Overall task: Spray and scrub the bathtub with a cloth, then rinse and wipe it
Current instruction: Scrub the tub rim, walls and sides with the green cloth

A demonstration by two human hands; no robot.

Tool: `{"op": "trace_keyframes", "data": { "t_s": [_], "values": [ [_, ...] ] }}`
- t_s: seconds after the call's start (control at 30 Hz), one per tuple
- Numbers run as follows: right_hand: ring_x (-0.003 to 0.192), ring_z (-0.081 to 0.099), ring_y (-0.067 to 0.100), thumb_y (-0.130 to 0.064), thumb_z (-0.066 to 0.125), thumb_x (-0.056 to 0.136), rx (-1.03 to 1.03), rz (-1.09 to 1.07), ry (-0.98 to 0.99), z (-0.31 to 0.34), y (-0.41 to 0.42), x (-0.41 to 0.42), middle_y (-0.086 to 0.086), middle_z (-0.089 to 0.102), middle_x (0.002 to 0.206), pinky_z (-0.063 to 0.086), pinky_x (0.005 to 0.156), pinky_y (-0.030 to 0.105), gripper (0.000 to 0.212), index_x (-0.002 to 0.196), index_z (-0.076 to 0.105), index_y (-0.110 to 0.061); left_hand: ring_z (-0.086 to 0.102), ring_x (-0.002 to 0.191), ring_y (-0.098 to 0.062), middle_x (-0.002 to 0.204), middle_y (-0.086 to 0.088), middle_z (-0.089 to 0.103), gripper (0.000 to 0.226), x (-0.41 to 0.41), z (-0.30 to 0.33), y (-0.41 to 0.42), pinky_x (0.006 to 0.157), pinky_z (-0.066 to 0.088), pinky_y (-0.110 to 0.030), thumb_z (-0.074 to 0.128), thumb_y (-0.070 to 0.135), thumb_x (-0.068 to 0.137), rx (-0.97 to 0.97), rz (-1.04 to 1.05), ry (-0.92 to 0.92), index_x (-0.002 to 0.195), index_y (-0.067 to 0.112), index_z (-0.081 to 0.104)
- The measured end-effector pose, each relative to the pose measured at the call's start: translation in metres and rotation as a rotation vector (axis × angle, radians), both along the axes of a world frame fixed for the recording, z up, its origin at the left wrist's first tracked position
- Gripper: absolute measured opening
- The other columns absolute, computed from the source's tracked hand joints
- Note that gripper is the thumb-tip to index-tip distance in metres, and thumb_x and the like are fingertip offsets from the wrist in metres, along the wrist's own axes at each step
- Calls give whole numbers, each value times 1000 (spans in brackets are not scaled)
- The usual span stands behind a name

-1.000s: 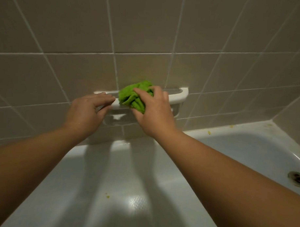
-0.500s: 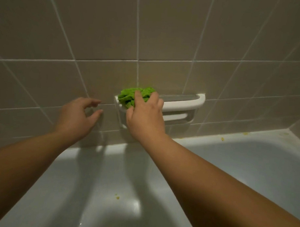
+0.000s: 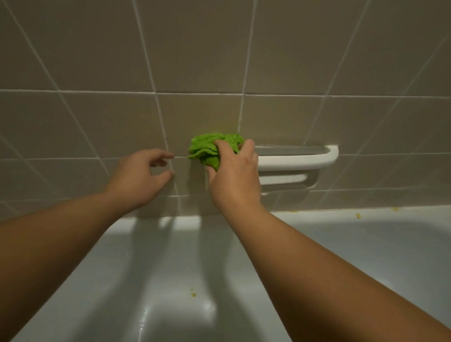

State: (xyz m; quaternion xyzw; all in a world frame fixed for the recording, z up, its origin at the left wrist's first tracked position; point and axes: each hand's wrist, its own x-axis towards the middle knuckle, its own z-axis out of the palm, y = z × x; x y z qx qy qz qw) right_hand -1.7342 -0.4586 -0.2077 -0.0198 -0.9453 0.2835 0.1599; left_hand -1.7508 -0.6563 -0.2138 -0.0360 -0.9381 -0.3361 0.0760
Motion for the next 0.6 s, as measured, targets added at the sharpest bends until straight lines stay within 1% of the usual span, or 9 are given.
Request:
{"op": "trace_keyframes", "data": {
  "t_s": [0.1,0.17,0.23,0.27,0.37,0.43,0.5,0.53,0.6],
  "values": [
    [119,49,31,-34,73,94,-80,-66,58,-10,29,11,9,36,135,49,101,41,51,141,55,-28,62,114,-16,113,5,67,35,6,1,-2,97,45,-33,76,27,92,-14,-40,-41,126,31,70],
    [111,52,22,-27,75,94,-230,-126,90,-15,38,20,6,34,138,45,102,27,51,142,56,-26,62,115,-16,117,4,67,36,8,4,0,98,45,-33,76,28,91,-38,-72,-37,126,32,70],
    [103,53,13,-20,75,93,-433,-201,120,-17,31,28,2,33,138,38,94,13,48,138,59,-25,62,115,-14,119,4,67,38,6,10,4,98,44,-31,76,28,91,-65,-98,-21,128,31,69],
    [101,55,13,-18,76,92,-559,-261,131,-16,22,32,0,34,136,37,91,11,46,135,60,-26,61,114,-13,120,5,67,38,5,13,7,98,44,-30,76,29,91,-77,-106,-10,129,30,69],
    [101,59,18,-23,79,90,-1006,-508,93,-17,-8,38,0,40,130,42,87,18,50,134,55,-26,62,112,-14,118,5,68,39,1,19,15,96,44,-29,77,29,90,-82,-125,34,128,28,69],
    [113,60,24,-32,79,90,-1210,-595,0,-15,-24,32,4,47,136,44,90,26,65,144,45,-23,63,111,-14,116,3,69,39,-1,18,17,94,43,-27,78,27,89,-74,-134,44,127,27,71],
    [127,57,30,-38,78,90,-1280,-595,-71,-13,-33,20,10,49,147,46,99,32,80,154,34,-19,64,110,-14,116,3,70,39,-2,17,16,91,41,-24,78,25,89,-73,-142,49,127,26,71],
    [132,54,32,-40,76,91,-1281,-588,-98,-13,-34,12,11,48,149,44,102,33,82,156,31,-18,64,109,-13,116,2,71,38,-2,17,16,90,41,-24,78,25,89,-72,-143,55,126,27,71],
    [133,53,34,-43,72,94,-1261,-594,-146,-10,-30,1,12,46,151,41,101,32,80,156,30,-16,65,109,-12,116,3,71,36,-2,17,17,90,42,-25,76,25,91,-66,-142,64,126,28,72]
  ]
}}
